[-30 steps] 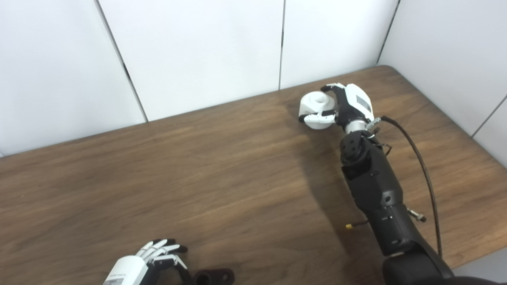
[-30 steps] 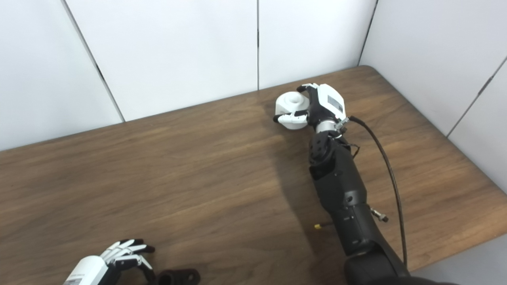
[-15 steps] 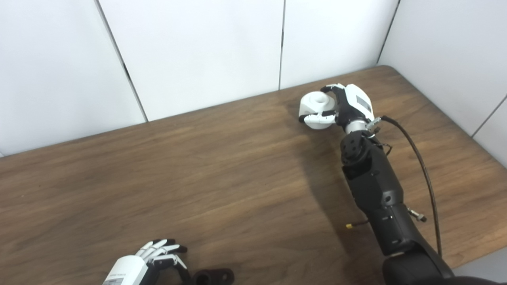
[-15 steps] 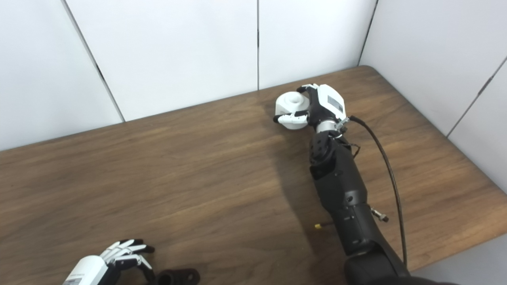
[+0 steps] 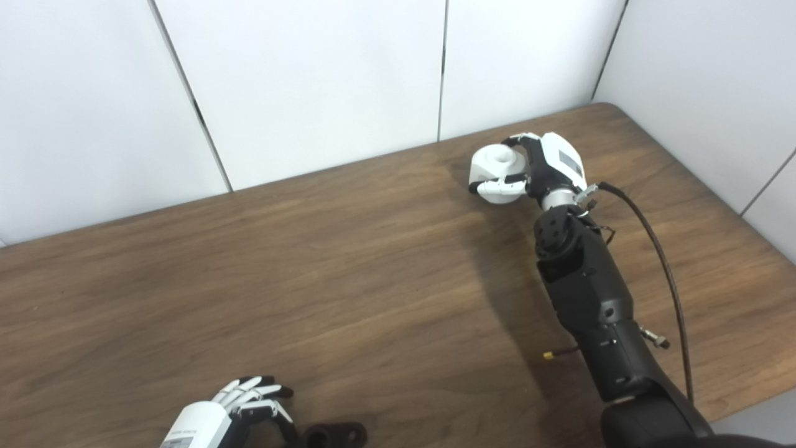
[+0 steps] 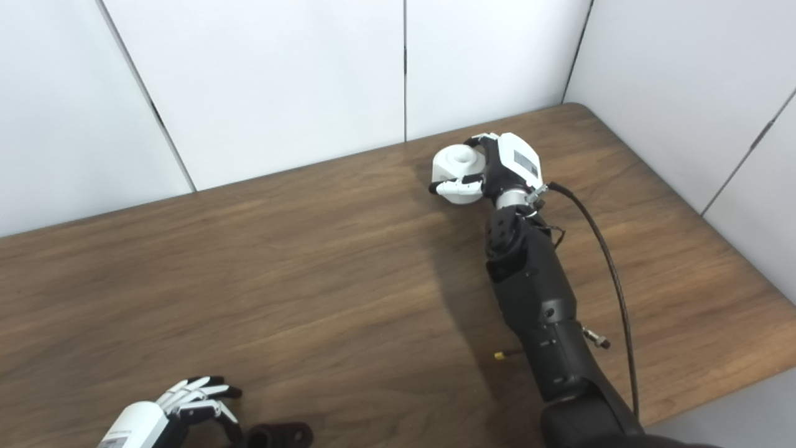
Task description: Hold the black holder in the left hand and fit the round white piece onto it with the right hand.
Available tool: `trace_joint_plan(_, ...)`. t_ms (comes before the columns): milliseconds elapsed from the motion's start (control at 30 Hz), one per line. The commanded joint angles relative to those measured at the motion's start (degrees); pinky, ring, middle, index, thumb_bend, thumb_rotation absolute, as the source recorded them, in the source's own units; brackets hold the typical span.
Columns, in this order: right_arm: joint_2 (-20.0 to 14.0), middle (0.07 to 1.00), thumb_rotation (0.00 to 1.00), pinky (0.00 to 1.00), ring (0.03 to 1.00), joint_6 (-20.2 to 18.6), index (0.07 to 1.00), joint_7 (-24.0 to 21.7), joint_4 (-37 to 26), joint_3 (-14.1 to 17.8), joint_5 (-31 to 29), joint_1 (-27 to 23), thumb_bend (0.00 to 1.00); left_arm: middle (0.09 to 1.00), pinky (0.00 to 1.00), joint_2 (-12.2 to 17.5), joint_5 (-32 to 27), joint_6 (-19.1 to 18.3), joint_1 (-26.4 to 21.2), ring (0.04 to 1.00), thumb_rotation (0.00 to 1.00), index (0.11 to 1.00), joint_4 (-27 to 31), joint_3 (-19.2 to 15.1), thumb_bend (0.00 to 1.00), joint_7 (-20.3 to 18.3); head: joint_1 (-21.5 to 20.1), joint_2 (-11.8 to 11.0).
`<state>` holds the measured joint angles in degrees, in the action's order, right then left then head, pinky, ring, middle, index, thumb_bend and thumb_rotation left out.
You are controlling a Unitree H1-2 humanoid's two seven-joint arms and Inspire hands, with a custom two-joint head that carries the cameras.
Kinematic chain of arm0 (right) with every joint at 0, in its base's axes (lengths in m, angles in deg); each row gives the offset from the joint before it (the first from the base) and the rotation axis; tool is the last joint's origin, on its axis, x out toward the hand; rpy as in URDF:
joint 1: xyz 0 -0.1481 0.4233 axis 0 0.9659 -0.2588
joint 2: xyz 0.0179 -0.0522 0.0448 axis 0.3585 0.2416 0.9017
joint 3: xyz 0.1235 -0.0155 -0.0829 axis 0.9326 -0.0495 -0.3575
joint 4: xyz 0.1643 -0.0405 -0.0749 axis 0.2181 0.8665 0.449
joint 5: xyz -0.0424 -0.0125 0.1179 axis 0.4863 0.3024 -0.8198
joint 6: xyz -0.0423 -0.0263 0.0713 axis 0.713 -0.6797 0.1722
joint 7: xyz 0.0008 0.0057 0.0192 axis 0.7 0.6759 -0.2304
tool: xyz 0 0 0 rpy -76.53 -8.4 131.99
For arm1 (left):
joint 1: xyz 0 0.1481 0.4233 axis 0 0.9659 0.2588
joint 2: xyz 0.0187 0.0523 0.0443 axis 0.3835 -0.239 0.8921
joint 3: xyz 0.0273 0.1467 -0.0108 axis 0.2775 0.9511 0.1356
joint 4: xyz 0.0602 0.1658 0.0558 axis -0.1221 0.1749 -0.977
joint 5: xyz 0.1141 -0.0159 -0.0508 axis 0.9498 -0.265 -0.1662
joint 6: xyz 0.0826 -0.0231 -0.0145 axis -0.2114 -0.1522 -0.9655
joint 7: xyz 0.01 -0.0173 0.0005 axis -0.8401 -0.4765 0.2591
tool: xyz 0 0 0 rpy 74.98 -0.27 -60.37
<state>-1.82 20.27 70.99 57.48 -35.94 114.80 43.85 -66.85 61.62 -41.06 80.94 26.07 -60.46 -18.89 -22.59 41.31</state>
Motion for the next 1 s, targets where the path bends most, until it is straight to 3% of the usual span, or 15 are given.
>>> trace_joint_plan(0,-1.41,0.888,0.35,0.8,0.939,0.02,0.727,1.35,-1.8,-0.18,0.1,-2.09,0.81,0.794,0.9,0.79,0.22,-1.84,0.86,0.88,0.04,0.486,0.58,-0.55,0.52,-1.12,-0.11,0.1)
trace_joint_plan(500,-2.15,0.878,0.29,0.77,0.922,0.06,0.652,3.98,-1.45,-1.89,-2.09,-1.62,0.83,0.794,0.89,0.97,-0.14,-1.67,1.01,0.875,0.05,0.485,0.87,-1.31,0.52,-1.05,0.03,0.57)
trace_joint_plan(967,-2.38,0.871,0.27,0.76,0.922,0.02,0.619,2.24,-1.95,-1.92,-1.26,-1.38,0.82,0.795,0.9,0.81,-0.12,-2.37,0.91,0.876,0.04,0.486,1.47,-1.25,0.52,-1.6,0.14,0.92)
